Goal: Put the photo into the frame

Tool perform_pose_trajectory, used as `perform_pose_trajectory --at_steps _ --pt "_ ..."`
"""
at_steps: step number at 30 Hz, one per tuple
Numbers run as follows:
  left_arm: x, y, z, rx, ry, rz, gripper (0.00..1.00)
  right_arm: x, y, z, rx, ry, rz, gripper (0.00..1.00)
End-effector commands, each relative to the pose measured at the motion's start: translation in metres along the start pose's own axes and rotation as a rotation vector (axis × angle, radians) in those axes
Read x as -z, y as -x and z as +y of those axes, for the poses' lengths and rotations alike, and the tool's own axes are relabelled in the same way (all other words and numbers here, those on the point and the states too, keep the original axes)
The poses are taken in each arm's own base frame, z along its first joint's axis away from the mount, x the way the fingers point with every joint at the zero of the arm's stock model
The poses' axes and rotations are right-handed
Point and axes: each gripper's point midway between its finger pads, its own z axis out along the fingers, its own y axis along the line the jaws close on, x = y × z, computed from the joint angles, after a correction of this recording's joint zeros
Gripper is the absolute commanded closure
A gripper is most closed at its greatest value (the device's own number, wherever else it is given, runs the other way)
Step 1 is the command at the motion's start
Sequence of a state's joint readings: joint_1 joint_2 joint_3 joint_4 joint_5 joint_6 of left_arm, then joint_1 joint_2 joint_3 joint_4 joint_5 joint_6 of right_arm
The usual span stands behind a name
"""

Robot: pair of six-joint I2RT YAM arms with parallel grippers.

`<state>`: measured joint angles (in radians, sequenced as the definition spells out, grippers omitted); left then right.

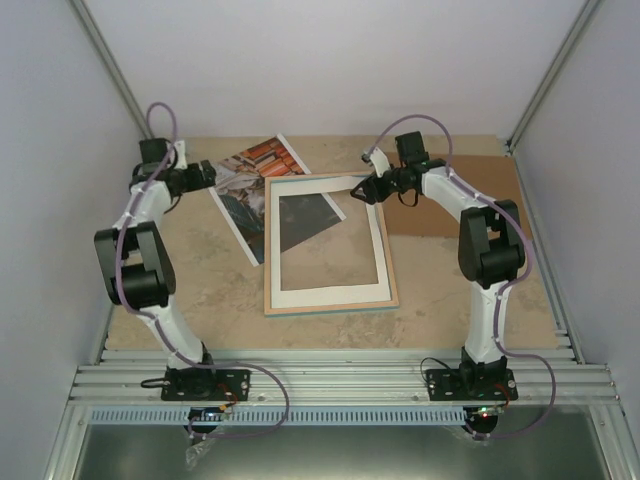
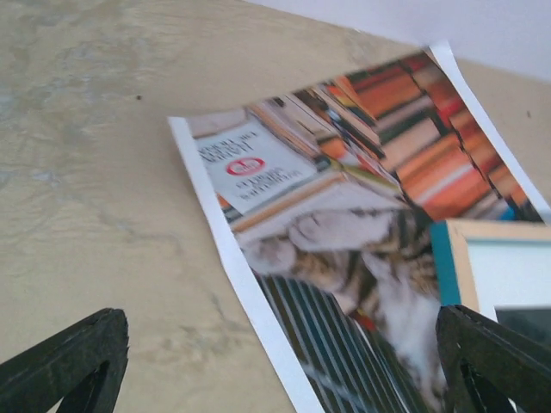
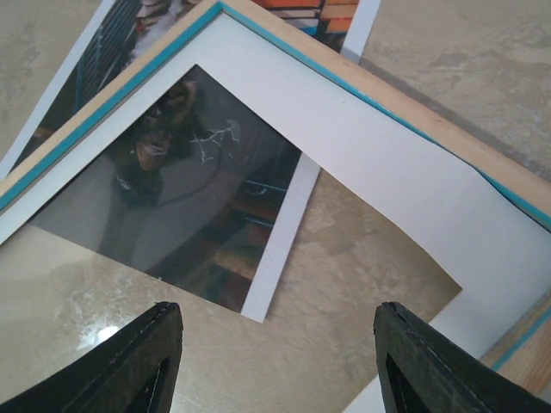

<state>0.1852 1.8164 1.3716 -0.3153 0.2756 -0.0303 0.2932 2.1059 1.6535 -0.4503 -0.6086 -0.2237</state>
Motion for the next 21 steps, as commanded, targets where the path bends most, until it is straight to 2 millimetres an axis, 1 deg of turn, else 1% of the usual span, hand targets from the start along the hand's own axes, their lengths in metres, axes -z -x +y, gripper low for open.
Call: perform_pose_trajectory --at_steps 1,3,4,6,8,10,13,15,17,21 --pt "-0.020 0.018 0.018 0.180 -0.155 0.005 0.01 0.006 0.017 0.019 0.044 0.013 -0.040 0.38" --pt "-0.036 0.026 0.035 0.197 -0.156 0.010 0.01 0.006 0.017 0.023 0.043 0.019 -0.040 0.38" --pt "-0.047 0.025 0.044 0.205 -0.139 0.025 0.01 0.007 0.016 0.024 0.045 0.020 -0.040 0.37" --pt "-0.066 0.028 0.054 0.210 -0.130 0.040 0.03 0.009 0.013 0.026 0.052 0.018 -0.031 0.37" --pt "-0.083 0.028 0.059 0.229 -0.140 0.050 0.07 0.013 0.010 0.027 0.062 0.011 -0.024 0.37" --pt "-0.101 0.021 0.062 0.251 -0.160 0.065 0.11 0.017 0.008 0.028 0.070 0.006 -0.019 0.37" --pt "-0.119 0.017 0.066 0.249 -0.163 0.068 0.14 0.025 0.008 0.026 0.080 -0.003 -0.019 0.36" --pt "-0.129 0.015 0.070 0.250 -0.158 0.069 0.15 0.029 0.007 0.024 0.083 -0.015 -0.012 0.36" --pt "-0.137 0.012 0.069 0.251 -0.168 0.071 0.17 0.035 0.007 0.021 0.089 -0.030 -0.010 0.35" --pt "-0.149 0.009 0.061 0.244 -0.199 0.076 0.24 0.046 0.008 0.013 0.083 -0.053 -0.013 0.35"
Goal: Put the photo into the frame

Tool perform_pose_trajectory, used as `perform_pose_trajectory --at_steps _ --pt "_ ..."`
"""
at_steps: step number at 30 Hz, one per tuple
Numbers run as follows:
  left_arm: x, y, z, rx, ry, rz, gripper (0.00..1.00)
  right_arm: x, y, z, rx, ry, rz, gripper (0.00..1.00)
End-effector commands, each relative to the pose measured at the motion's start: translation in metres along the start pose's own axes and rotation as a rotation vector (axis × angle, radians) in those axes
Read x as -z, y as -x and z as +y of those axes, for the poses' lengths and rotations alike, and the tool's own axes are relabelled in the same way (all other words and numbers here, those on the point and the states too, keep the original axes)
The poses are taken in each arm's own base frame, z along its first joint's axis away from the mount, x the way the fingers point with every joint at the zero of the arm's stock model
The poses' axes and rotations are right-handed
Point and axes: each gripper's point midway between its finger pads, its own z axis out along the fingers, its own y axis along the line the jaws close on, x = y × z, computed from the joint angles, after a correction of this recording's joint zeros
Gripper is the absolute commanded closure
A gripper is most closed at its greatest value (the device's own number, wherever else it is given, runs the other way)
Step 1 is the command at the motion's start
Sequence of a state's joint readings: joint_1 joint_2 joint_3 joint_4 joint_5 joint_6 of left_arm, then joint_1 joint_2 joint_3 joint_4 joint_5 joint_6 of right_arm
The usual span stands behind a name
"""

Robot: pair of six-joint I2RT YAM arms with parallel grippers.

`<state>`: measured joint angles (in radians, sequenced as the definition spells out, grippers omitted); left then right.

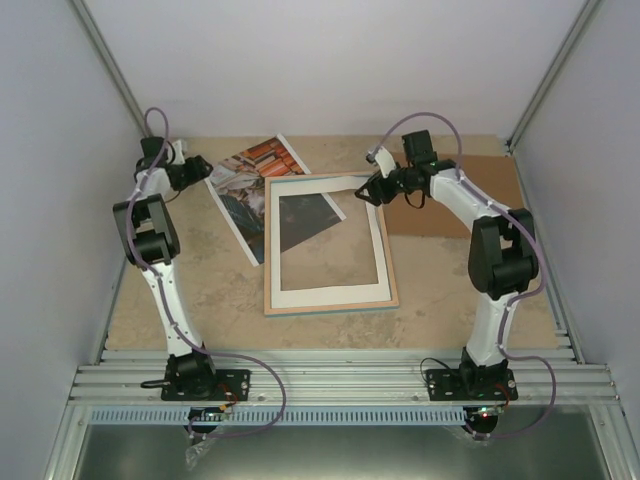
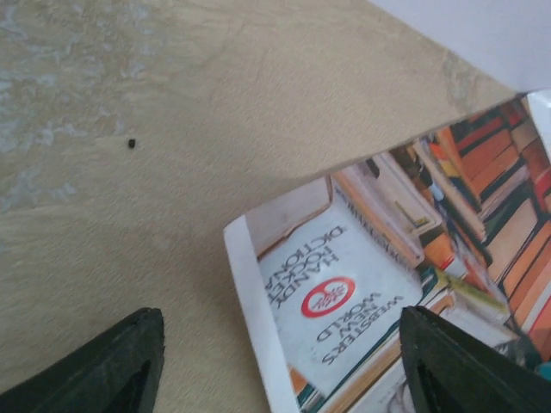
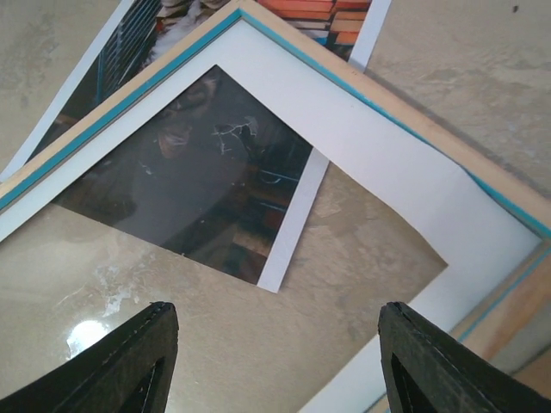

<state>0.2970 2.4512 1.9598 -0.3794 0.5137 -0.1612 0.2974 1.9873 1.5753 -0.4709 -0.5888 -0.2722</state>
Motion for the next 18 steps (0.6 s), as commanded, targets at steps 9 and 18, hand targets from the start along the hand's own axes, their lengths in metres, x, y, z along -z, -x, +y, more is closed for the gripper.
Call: perform_pose_trajectory --at_steps 9,18 --pt "-0.026 -0.001 -0.025 -0.018 -0.075 0.007 0.63 0.038 0.005 -0.032 -0.036 -0.047 -0.029 0.34" --pt "0.064 0.115 -0.094 -0.176 -0.099 -0.276 1.00 0.066 0.014 -0.063 -0.118 -0.040 -0.103 0.34"
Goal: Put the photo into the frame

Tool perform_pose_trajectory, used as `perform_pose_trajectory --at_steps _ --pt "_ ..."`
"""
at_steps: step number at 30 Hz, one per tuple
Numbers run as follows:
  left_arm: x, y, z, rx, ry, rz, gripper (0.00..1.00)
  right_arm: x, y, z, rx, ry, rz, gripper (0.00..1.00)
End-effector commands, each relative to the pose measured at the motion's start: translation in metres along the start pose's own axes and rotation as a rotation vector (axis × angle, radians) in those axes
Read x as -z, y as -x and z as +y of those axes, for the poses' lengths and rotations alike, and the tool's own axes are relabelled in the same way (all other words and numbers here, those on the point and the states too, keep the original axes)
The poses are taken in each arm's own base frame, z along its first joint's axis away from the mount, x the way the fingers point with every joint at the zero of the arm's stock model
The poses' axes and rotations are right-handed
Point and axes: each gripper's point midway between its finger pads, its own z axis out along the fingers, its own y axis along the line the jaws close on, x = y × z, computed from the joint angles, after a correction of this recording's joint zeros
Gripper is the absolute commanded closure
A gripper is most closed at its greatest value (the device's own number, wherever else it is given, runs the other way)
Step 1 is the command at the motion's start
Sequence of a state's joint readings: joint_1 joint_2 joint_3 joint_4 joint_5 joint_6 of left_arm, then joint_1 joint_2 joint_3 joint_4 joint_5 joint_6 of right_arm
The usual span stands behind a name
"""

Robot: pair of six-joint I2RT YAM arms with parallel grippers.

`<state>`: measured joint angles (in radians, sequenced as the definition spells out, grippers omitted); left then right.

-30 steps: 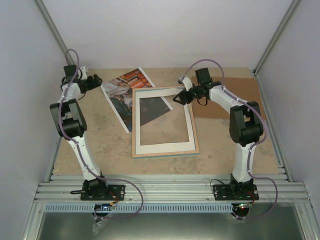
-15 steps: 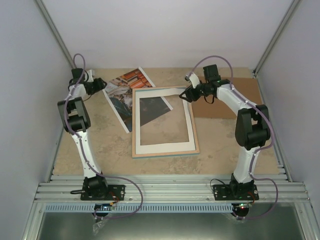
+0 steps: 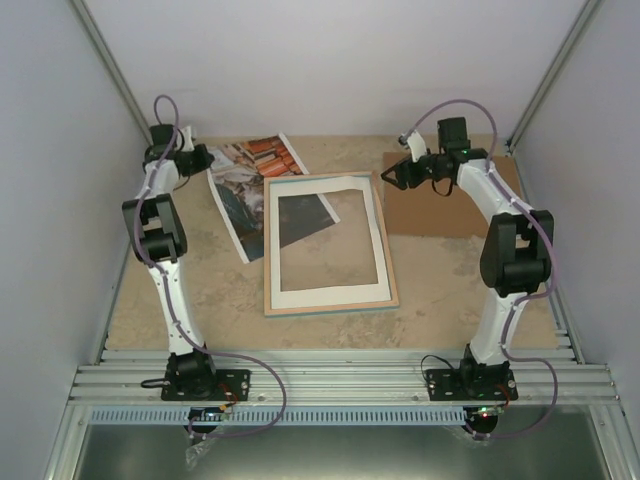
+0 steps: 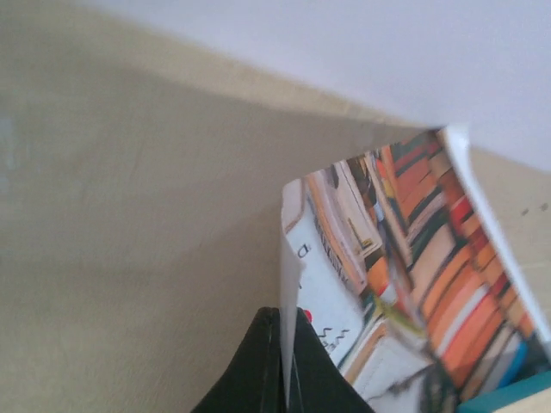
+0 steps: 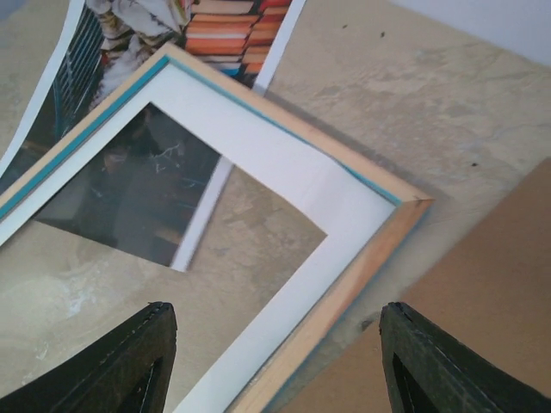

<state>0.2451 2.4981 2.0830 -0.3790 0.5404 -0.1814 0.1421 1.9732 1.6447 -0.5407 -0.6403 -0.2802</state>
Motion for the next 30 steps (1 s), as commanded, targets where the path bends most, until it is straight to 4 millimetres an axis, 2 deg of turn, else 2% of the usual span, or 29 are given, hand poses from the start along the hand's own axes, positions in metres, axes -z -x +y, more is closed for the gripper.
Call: perform_pose_trajectory --at_steps 1,4,6,9,10,11,13,15,16,18,19,23,24,27,28,30 --pt "0.087 0.119 -0.067 -0.150 -0.029 -0.292 1.00 0.014 0.012 -0.010 -0.049 0.032 -0.051 0.34" --pt "0.141 0.171 -0.107 -0.205 -0.053 -0.458 1.00 0.025 0.012 -0.019 -0.073 0.029 -0.072 0.34" --pt "0.168 0.188 -0.135 -0.257 -0.091 -0.527 1.00 0.033 0.013 -0.024 -0.089 0.026 -0.088 0.34" --pt "0.189 0.186 -0.193 -0.406 -0.166 -0.544 1.00 0.045 0.013 -0.032 -0.117 0.022 -0.113 0.34" --pt "0.190 0.178 -0.212 -0.467 -0.189 -0.527 1.00 0.047 0.014 -0.031 -0.118 0.024 -0.118 0.34" --pt "0.191 0.167 -0.234 -0.528 -0.217 -0.506 1.00 0.055 0.011 -0.040 -0.134 0.010 -0.128 0.34" --pt "0.188 0.134 -0.273 -0.688 -0.274 -0.444 1.00 0.063 0.010 -0.049 -0.151 -0.004 -0.143 0.34" --pt "0.186 0.089 -0.304 -0.787 -0.355 -0.362 1.00 0.069 0.007 -0.055 -0.165 -0.009 -0.150 0.33" --pt "0.181 0.056 -0.325 -0.852 -0.411 -0.309 1.00 0.071 0.007 -0.058 -0.169 -0.014 -0.152 0.34" --pt "0.176 -0.007 -0.344 -1.005 -0.482 -0.226 1.00 0.076 0.002 -0.064 -0.181 -0.020 -0.153 0.34" --pt "0.184 -0.037 -0.355 -1.075 -0.520 -0.201 1.00 0.079 -0.001 -0.067 -0.189 -0.024 -0.153 0.34" --pt "0.188 -0.166 -0.367 -1.292 -0.662 -0.042 1.00 0.083 -0.014 -0.074 -0.208 -0.027 -0.144 0.34" --pt "0.192 -0.190 -0.368 -1.326 -0.693 -0.016 1.00 0.083 -0.017 -0.074 -0.211 -0.028 -0.142 0.34" --pt "0.197 -0.245 -0.361 -1.389 -0.759 0.050 1.00 0.080 -0.026 -0.073 -0.218 -0.015 -0.133 0.34" --pt "0.195 -0.265 -0.352 -1.410 -0.770 0.086 1.00 0.077 -0.029 -0.072 -0.223 -0.007 -0.128 0.34" --pt "0.193 -0.294 -0.343 -1.489 -0.801 0.122 1.00 0.072 -0.036 -0.070 -0.237 0.016 -0.120 0.34"
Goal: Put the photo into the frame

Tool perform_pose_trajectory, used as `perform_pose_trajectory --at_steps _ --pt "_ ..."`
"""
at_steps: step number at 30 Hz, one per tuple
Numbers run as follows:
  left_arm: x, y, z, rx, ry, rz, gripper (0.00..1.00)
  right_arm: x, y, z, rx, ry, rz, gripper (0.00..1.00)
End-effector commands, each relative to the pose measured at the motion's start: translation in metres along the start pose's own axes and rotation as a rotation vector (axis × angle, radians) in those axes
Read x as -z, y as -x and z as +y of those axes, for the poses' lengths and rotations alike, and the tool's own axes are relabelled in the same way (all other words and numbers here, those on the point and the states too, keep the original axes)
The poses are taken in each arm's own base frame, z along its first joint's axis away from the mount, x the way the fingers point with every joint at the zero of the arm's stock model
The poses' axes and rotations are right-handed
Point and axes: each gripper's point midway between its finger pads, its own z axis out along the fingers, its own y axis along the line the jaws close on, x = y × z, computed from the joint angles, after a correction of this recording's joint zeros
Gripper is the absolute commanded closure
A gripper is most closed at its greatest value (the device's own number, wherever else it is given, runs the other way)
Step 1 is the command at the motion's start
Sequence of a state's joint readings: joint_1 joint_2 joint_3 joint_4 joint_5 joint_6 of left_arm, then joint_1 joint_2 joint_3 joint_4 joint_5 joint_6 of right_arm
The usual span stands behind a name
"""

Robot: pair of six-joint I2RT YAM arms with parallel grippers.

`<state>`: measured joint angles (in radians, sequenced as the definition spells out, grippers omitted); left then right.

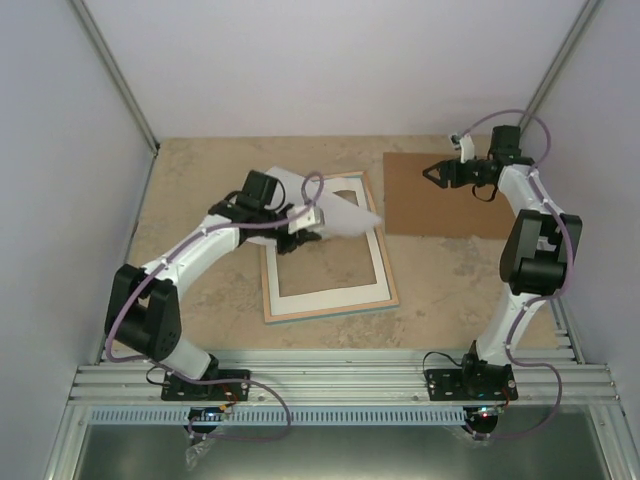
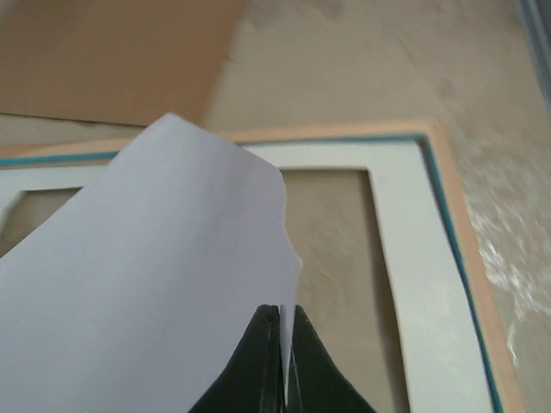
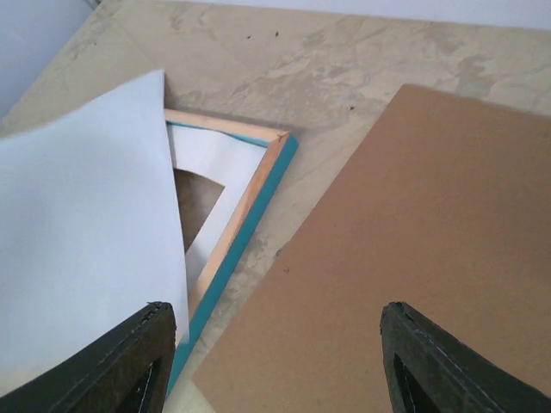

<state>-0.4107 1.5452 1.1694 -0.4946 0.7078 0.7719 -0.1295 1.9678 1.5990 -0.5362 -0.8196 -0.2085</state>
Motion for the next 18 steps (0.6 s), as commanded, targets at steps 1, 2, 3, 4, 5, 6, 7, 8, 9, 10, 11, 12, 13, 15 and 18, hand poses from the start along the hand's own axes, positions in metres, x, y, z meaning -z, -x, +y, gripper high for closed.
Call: perform_pose_trajectory --at_steps 1,2,3,4,5,6,7,8,9,10,11,12,13,15,18 --pt "-0.010 -0.022 -0.040 -0.258 -0.076 0.027 1.00 -0.002 -0.008 0.009 0.002 0.054 0.006 0.34" --pt "-0.015 -0.031 -0.049 -0.280 -0.099 0.046 1.00 -0.004 -0.012 0.008 -0.008 0.060 0.015 0.34" --pt "-0.020 -0.041 -0.057 -0.304 -0.120 0.068 1.00 -0.007 -0.016 0.007 -0.016 0.066 0.026 0.34" --pt "-0.023 -0.048 -0.065 -0.329 -0.145 0.083 1.00 -0.010 -0.019 0.006 -0.022 0.068 0.035 0.34" --pt "-0.026 -0.056 -0.072 -0.350 -0.167 0.104 1.00 -0.012 -0.022 0.006 -0.028 0.072 0.048 0.34" --pt "-0.027 -0.062 -0.077 -0.375 -0.183 0.118 1.00 -0.015 -0.027 0.007 -0.037 0.079 0.061 0.34" --pt "-0.028 -0.066 -0.083 -0.396 -0.195 0.127 1.00 -0.017 -0.030 0.007 -0.038 0.084 0.071 0.34" --pt "-0.027 -0.071 -0.088 -0.428 -0.208 0.136 1.00 -0.019 -0.032 0.009 -0.037 0.089 0.080 0.34" --pt "-0.025 -0.076 -0.092 -0.462 -0.213 0.144 1.00 -0.020 -0.035 0.012 -0.035 0.095 0.089 0.34" --pt "-0.023 -0.081 -0.095 -0.493 -0.213 0.154 1.00 -0.021 -0.037 0.014 -0.032 0.101 0.095 0.34" --pt "-0.022 -0.087 -0.096 -0.527 -0.206 0.169 1.00 -0.024 -0.040 0.018 -0.028 0.108 0.104 0.34" --pt "-0.020 -0.092 -0.096 -0.548 -0.189 0.184 0.96 -0.025 -0.042 0.021 -0.021 0.113 0.110 0.34" --pt "-0.019 -0.094 -0.094 -0.558 -0.165 0.199 0.90 -0.028 -0.044 0.025 -0.012 0.119 0.119 0.34" --pt "-0.014 -0.091 -0.085 -0.519 -0.098 0.221 0.66 -0.030 -0.046 0.033 0.007 0.127 0.131 0.34" --pt "0.000 -0.078 -0.062 -0.329 0.022 0.228 0.32 -0.035 -0.044 0.046 0.044 0.140 0.136 0.34"
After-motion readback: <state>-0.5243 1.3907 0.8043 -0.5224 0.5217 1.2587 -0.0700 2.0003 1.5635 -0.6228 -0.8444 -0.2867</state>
